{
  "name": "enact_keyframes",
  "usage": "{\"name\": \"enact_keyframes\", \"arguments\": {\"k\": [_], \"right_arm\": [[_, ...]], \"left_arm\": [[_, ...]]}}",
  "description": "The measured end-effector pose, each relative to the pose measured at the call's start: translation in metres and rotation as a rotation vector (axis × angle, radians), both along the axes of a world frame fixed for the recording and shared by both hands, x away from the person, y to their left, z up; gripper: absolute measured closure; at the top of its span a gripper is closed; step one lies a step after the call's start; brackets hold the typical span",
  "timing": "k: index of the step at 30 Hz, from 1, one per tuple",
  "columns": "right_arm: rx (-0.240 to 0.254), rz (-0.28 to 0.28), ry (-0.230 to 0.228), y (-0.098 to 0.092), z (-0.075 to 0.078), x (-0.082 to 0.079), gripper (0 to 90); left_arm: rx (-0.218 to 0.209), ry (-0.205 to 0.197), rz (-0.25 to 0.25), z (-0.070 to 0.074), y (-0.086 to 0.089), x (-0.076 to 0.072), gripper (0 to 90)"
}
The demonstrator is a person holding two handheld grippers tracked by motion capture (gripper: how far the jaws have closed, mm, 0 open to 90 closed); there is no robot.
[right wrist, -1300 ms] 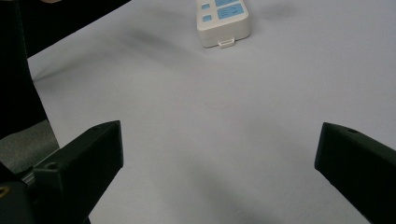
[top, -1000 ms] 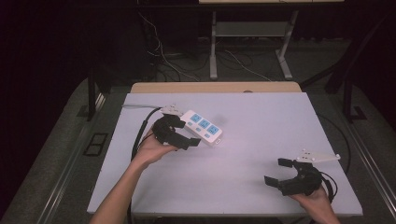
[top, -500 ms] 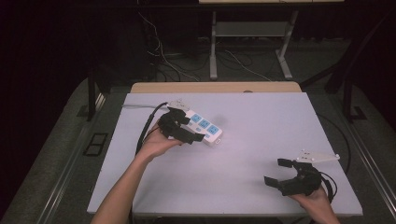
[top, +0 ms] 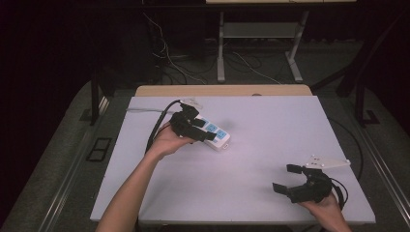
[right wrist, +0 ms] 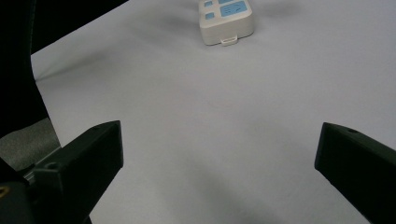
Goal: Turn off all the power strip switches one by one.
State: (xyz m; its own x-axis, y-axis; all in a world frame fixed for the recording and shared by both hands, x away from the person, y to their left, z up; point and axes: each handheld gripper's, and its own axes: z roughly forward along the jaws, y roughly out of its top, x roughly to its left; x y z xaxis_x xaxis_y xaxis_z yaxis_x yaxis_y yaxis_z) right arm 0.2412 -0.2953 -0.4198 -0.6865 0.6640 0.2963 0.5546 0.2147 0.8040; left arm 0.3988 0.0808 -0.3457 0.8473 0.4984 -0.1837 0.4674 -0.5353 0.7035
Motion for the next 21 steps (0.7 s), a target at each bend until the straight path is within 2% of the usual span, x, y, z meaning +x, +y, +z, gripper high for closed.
{"name": "enact_keyframes", "arguments": {"k": [3, 8, 12, 21], "right_arm": [[0.001, -0.001, -0.002, -0.001, 0.0, 0.0, 1.0], [0.002, -0.004, -0.002, -0.001, 0.0, 0.0, 0.9], [0.002, -0.005, -0.002, -0.001, 0.0, 0.0, 1.0], [-0.001, -0.001, -0.005, -0.001, 0.0, 0.0, 0.9]], "left_arm": [[0.018, -0.002, 0.0, -0.001, -0.005, 0.004, 34.2], [0.043, 0.004, -0.001, -0.004, -0.011, 0.009, 40.9], [0.055, 0.012, -0.02, -0.007, -0.016, 0.013, 48.4], [0.083, 0.023, -0.037, -0.017, -0.026, 0.018, 70.0]]}}
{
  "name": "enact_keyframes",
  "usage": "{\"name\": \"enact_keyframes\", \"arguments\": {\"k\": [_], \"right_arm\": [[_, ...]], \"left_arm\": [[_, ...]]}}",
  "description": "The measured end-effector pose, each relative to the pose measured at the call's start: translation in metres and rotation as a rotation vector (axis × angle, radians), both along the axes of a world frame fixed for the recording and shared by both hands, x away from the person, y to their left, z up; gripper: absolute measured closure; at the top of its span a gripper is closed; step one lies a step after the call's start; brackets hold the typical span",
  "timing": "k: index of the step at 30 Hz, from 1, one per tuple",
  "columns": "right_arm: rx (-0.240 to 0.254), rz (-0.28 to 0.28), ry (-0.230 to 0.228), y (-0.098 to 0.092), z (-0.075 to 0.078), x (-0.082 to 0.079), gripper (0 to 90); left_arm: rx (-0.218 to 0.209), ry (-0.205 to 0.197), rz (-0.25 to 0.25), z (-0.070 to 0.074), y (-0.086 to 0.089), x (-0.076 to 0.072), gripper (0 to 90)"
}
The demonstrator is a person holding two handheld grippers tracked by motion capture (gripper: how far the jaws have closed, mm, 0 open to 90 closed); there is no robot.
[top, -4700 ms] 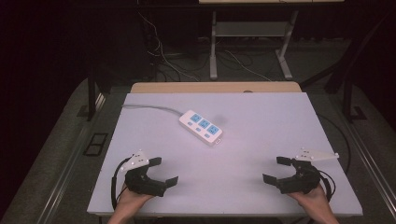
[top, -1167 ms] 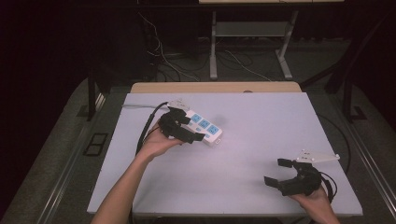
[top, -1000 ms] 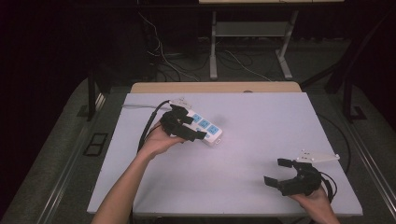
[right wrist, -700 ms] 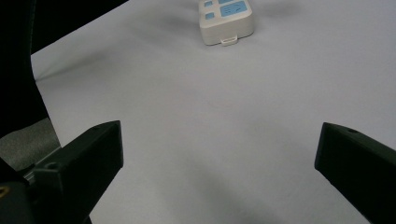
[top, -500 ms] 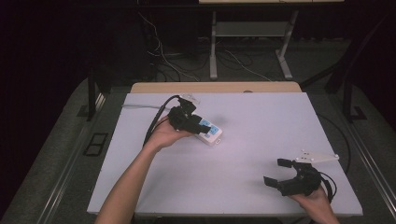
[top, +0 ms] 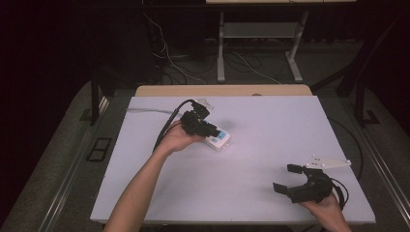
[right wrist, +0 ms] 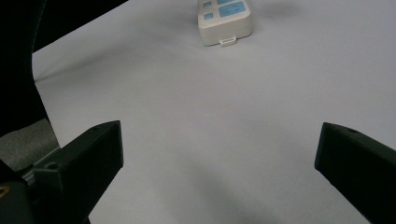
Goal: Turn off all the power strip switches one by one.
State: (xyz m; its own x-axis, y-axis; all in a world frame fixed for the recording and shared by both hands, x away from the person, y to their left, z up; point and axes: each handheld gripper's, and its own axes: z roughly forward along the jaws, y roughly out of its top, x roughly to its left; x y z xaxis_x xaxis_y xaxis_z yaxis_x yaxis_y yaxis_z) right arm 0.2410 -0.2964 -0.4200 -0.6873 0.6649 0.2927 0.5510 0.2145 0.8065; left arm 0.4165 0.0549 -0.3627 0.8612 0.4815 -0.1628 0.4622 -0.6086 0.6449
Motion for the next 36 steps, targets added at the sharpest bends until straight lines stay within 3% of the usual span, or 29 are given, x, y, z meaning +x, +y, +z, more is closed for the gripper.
{"name": "enact_keyframes", "arguments": {"k": [6, 14, 25, 36], "right_arm": [[-0.002, 0.001, -0.001, 0.0, 0.0, 0.0, 1.0], [-0.004, 0.002, -0.001, 0.0, 0.0, 0.0, 1.0], [-0.005, 0.003, 0.0, 0.0, 0.0, 0.0, 1.0], [-0.009, 0.004, 0.002, 0.0, 0.0, -0.001, 1.0]], "left_arm": [[0.034, 0.004, 0.014, -0.009, -0.003, 0.005, 79.1], [0.039, 0.006, 0.032, -0.02, -0.006, 0.012, 88.6], [0.075, 0.026, 0.032, -0.034, -0.008, 0.019, 88.8], [0.083, 0.049, 0.021, -0.045, -0.01, 0.018, 88.8]]}}
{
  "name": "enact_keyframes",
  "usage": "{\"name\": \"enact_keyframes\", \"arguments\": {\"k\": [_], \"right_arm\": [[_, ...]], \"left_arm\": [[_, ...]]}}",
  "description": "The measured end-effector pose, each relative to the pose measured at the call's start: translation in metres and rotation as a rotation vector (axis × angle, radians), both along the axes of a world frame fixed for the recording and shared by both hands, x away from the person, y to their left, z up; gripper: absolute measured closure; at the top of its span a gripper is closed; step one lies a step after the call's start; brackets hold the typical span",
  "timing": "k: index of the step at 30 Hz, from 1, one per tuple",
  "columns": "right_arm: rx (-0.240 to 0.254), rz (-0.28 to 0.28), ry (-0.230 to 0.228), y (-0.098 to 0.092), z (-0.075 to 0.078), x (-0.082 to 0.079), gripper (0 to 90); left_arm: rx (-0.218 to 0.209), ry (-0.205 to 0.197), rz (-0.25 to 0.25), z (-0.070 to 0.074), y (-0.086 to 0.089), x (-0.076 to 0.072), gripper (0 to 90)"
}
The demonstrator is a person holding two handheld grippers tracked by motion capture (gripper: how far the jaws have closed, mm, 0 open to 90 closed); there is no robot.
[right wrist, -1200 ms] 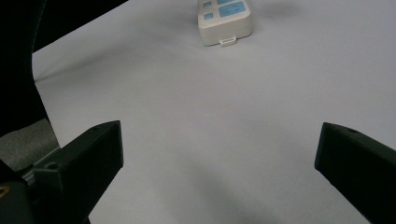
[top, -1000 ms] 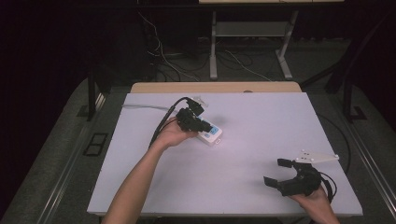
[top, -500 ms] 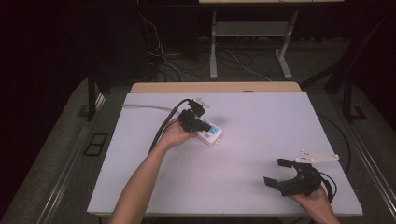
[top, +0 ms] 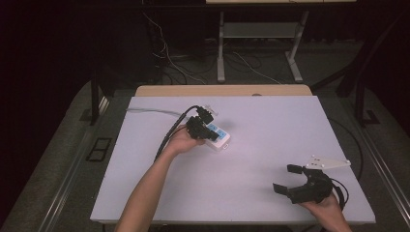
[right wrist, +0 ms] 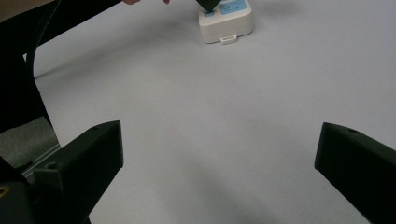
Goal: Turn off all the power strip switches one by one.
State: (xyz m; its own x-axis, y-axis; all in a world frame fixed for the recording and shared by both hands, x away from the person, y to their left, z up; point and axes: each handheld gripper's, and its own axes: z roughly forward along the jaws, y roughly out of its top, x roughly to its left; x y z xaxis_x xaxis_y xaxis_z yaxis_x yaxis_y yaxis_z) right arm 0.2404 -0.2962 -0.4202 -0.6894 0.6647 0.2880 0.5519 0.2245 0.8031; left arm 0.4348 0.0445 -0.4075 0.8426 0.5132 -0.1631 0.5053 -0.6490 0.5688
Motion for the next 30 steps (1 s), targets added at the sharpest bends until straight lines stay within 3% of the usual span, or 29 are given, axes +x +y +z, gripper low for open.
{"name": "enact_keyframes", "arguments": {"k": [11, 26, 30], "right_arm": [[0.0, -0.003, -0.006, -0.0006, 0.0005, 0.0, 0.9], [0.002, -0.007, -0.014, -0.0016, 0.0017, -0.0009, 0.9], [0.003, -0.007, -0.017, -0.0017, 0.002, -0.001, 1.0]], "left_arm": [[-0.003, -0.009, -0.009, -0.0007, 0.0019, -0.0012, 88.9], [-0.024, 0.028, 0.01, -0.0034, 0.0047, 0.001, 89.6], [-0.025, 0.017, 0.01, -0.0035, 0.0046, -0.0003, 89.7]]}}
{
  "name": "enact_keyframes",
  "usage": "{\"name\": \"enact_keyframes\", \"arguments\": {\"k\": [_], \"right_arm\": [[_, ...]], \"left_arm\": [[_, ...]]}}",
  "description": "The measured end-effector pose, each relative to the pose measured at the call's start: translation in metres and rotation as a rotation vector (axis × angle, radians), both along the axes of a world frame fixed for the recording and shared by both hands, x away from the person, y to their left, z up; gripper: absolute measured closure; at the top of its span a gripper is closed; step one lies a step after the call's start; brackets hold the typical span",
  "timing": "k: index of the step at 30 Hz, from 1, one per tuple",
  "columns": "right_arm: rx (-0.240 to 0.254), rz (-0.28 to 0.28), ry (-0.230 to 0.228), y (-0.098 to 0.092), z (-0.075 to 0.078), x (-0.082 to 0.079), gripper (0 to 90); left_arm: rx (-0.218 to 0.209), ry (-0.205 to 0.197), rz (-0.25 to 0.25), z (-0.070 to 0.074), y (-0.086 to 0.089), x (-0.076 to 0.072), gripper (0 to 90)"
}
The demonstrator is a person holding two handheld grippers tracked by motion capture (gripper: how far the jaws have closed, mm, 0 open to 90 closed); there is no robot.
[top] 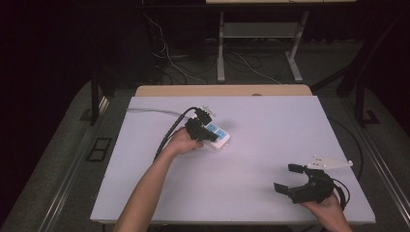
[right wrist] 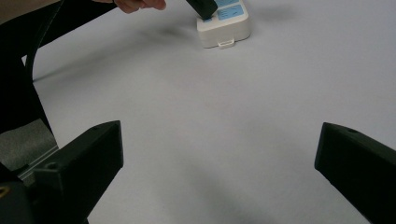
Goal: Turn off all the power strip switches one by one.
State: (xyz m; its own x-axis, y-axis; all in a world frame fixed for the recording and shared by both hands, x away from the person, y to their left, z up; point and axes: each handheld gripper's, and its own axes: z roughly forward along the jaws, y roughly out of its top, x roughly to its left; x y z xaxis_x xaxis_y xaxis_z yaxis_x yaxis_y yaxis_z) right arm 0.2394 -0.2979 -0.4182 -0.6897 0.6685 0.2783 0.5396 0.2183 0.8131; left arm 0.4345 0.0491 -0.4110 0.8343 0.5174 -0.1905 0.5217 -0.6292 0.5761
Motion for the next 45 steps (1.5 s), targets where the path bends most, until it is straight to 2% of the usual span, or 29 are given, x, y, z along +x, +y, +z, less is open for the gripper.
{"name": "enact_keyframes", "arguments": {"k": [13, 14, 15, 16, 19, 22, 24, 36, 45], "right_arm": [[0.002, -0.008, -0.002, -0.002, 0.0, 0.001, 1.0], [0.003, -0.01, -0.001, -0.002, -0.001, 0.001, 1.0], [0.002, -0.011, 0.0, -0.002, -0.001, 0.001, 1.0], [0.002, -0.012, 0.0, -0.002, -0.001, 0.001, 1.0], [-0.007, -0.02, 0.001, -0.002, -0.001, 0.002, 1.0], [-0.003, -0.024, 0.0, -0.002, -0.001, 0.001, 0.9], [-0.003, -0.025, 0.0, -0.002, -0.001, 0.002, 0.9], [-0.001, -0.025, -0.001, -0.002, -0.001, 0.002, 1.0], [-0.003, -0.024, -0.001, -0.002, -0.001, 0.002, 1.0]], "left_arm": [[0.003, 0.004, 0.012, 0.001, 0.0, 0.0, 89.4], [-0.003, 0.005, 0.013, 0.001, 0.0, 0.0, 89.4], [-0.032, 0.01, 0.019, 0.003, 0.002, 0.0, 89.4], [-0.029, 0.008, 0.019, 0.005, 0.002, 0.001, 89.4], [-0.069, 0.0, 0.008, 0.013, 0.003, -0.002, 89.4], [-0.082, -0.015, -0.008, 0.021, 0.003, -0.004, 89.4], [-0.072, -0.024, -0.013, 0.025, 0.003, -0.004, 89.4], [-0.066, -0.061, 0.015, 0.039, 0.015, 0.001, 89.3], [-0.094, -0.071, 0.064, 0.043, 0.032, 0.006, 89.3]]}}
